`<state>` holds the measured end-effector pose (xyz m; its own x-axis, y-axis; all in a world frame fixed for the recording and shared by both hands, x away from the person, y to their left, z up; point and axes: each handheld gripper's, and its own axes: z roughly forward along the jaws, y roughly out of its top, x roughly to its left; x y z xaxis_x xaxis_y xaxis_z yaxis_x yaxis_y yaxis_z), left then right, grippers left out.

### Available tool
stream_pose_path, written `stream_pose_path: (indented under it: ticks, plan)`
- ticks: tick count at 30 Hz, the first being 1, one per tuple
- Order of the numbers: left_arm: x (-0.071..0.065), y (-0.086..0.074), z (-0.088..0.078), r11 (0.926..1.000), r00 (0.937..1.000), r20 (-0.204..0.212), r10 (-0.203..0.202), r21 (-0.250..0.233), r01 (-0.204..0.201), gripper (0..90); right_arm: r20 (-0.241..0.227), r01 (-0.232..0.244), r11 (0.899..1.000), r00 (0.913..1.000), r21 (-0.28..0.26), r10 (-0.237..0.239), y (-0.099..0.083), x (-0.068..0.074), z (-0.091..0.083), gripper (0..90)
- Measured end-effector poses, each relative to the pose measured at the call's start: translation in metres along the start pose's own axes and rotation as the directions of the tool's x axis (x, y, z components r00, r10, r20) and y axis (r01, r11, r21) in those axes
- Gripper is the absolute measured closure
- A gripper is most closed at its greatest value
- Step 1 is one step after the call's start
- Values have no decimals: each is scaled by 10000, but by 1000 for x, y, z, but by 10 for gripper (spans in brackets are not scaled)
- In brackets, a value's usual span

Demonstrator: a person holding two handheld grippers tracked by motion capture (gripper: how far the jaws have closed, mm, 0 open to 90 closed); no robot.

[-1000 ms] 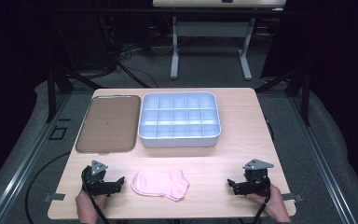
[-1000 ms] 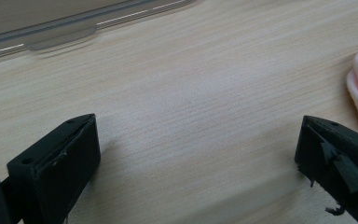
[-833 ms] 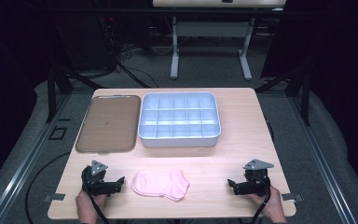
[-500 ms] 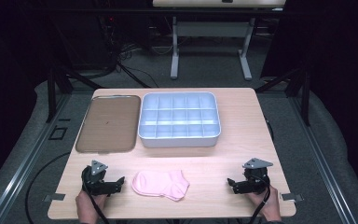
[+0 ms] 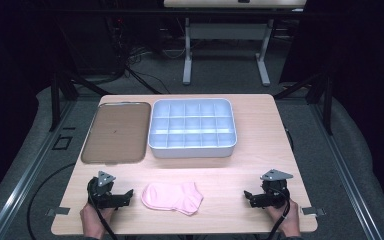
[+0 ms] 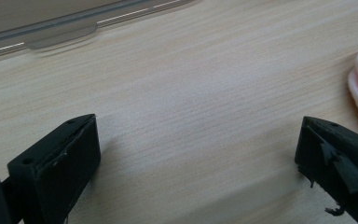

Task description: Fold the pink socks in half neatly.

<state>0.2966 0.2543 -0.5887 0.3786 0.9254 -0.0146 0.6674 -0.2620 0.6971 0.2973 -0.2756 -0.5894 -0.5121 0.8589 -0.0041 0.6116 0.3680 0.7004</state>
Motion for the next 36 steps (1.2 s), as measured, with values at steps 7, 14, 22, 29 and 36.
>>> stream_pose_path:
  ticks: [7,14,22,29,36]
  plan:
    - [-6,10,-17,9996,9993,360,-61,-289,72,0,20,9,10000,10000,-33,-9,0,0,0,0]
    - [-15,32,-39,9981,9953,969,-22,-615,81,1,-51,30,10000,10000,-3,-30,1,0,1,0]
    - [-42,47,-45,9970,9862,1610,389,-725,-274,1,-24,33,10000,10000,-12,-33,0,0,1,0]
    - [-75,53,-39,9941,9720,2129,1000,-625,-885,1,-21,-29,10000,10000,-68,28,0,0,1,0]
    - [-114,55,-24,9874,9594,2354,1554,-69,-1583,29,11,-3,10000,10000,-48,3,0,0,1,0]
